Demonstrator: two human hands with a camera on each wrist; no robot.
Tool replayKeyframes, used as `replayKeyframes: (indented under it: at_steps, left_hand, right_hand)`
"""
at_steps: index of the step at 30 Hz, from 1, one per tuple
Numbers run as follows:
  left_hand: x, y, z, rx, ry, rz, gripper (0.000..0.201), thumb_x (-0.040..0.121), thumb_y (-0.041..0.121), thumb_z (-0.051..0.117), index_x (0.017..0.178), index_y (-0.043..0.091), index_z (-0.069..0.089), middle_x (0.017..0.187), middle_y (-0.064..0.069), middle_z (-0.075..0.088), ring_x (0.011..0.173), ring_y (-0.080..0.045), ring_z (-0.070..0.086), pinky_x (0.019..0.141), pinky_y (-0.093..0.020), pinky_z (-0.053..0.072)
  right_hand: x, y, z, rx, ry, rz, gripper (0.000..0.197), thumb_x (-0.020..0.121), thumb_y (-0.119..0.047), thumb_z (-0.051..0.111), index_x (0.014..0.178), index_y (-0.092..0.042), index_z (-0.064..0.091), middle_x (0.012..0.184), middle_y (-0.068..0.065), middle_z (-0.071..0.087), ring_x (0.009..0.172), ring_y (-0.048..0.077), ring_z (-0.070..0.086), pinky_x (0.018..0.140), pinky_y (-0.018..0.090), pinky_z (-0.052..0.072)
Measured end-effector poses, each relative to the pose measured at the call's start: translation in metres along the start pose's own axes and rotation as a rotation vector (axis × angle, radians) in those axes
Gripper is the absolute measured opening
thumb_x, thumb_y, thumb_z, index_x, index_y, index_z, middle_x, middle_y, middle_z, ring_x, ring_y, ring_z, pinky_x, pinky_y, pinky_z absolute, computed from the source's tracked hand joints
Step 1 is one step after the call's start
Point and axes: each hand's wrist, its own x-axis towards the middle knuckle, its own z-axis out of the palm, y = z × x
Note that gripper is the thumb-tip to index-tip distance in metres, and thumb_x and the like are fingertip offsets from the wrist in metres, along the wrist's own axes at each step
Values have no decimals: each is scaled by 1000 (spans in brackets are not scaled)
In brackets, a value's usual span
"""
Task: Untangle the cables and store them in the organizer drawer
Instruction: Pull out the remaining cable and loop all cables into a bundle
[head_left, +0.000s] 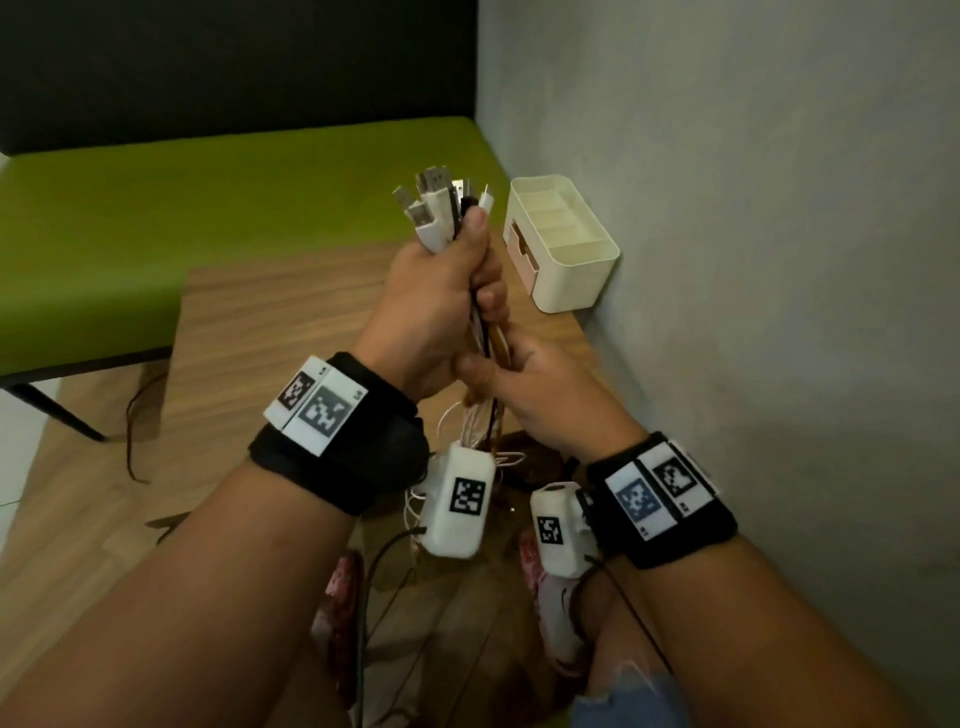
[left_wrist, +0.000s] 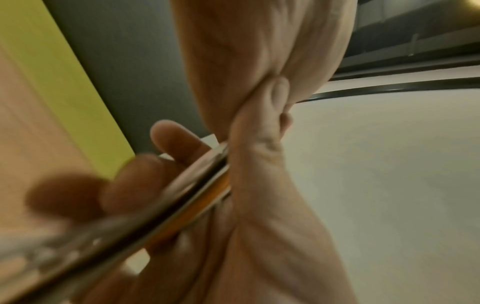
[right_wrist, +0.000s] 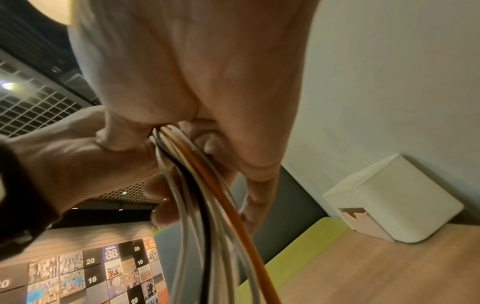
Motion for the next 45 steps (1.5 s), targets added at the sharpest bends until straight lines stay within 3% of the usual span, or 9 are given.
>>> replayKeyframes:
  at_steps: [8,18,21,24,30,33,36,40,45]
  left_hand:
    - [-37,51,29,82,-128,20,22,104,27,42,85,16,41,62,4,32,53,-9,34,53,-23,35]
    - [-57,49,38,-5,-249,54,35,100,45,42,75,20,41,58,6,26,48,-8,22,48,-23,24]
    - [-62,36,25,84,-244,23,26,101,28,48,77,21,43,61,5,30,51,-8,27,49,-22,30]
    - [-71,21,13,260,-202,16,23,95,9,56,77,18,45,62,2,36,50,-11,34,51,-25,37]
    - [-92,11,7,466,-112,-7,20,90,-3,59,75,10,56,55,0,49,46,-13,47,57,-28,56]
    - [-99,10,4,536,-104,-4,10,91,2,61,82,7,60,55,-6,48,45,-15,48,59,-37,56]
    - [-103,11,2,778,-170,117,27,89,-2,58,72,19,57,49,3,51,44,-10,48,46,-28,44]
    - [-107,4,7,1130,-289,375,22,90,-7,50,92,14,56,81,9,53,68,0,50,59,-8,41]
    - [-104,1,2,916,-272,401,20,87,9,47,99,22,56,94,7,58,86,-5,57,73,-11,46]
  right_hand:
    - [-28,-24,3,-364,214,26,12,94,-36,60,85,-34,52,79,-6,62,69,5,58,65,22,48]
    - [-64,5,27,-271,-52,365,34,86,-41,65,60,-20,61,55,-8,63,59,7,60,58,24,44]
    - [-78,0,15,-495,-245,357,30,79,-50,74,89,-23,70,86,-9,72,79,6,66,69,27,50]
    - [-79,-9,-9,-488,-261,404,78,58,-56,85,126,-35,54,122,-12,64,110,9,59,95,35,49]
    - [-76,-65,-15,108,61,-7,102,69,-15,58,157,-28,8,161,-5,22,144,9,29,113,34,36]
    - [-74,-85,-5,93,97,-143,101,72,-23,59,157,-33,5,164,-8,13,148,4,17,113,29,28]
    - [-72,-92,5,-46,104,-175,91,80,-46,68,155,-34,17,155,-14,36,141,3,33,114,37,33]
    - [-69,-91,25,-367,239,-310,35,89,-29,69,123,-21,66,115,-11,64,107,2,58,94,24,47]
    - [-64,-87,31,-382,288,-495,16,92,-16,65,105,-12,74,101,-1,70,97,9,62,88,27,49]
